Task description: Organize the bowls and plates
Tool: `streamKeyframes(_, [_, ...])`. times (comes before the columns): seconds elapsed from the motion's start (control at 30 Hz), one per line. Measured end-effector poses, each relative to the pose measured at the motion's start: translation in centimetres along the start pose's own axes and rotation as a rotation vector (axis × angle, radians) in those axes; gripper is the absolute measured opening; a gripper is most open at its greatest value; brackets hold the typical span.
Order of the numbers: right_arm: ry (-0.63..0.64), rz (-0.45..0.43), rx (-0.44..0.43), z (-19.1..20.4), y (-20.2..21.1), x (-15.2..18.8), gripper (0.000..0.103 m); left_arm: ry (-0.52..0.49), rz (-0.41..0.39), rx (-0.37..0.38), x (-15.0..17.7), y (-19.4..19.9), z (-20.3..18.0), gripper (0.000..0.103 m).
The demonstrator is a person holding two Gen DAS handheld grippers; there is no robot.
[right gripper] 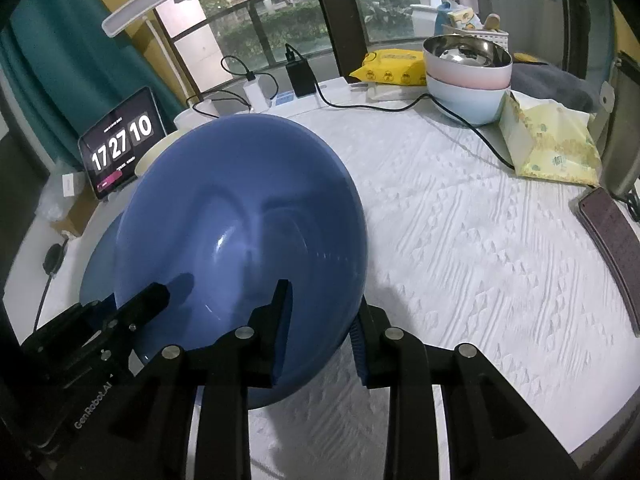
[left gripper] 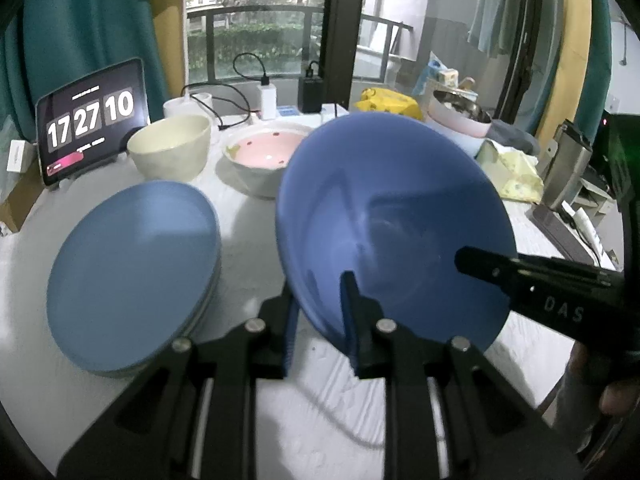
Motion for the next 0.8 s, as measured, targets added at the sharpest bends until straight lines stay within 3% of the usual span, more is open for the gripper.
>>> streamKeyframes(0.2, [0.006, 0.012, -0.002, 0.6, 0.0, 0.3, 0.032, 0.002, 0.001, 0.001, 0.3, 0.4, 0.2, 0.022])
streamKeyframes(0.8, [0.012, -0.026, -0.006, 0.1, 1.2, -1.4, 0.057, 0.002, -0.002, -0.01, 0.1, 0.9, 1.3, 0.023])
Point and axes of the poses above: each gripper's, at about its wrist camera, not at the fingertips, and y roughly against the way its jaws point, z to its left, x to its underside, the point moved 10 cm from there along -y, roughly the way its jaws point, and after that the axes turned 13 degrees about -x, right-handed, at the moved point
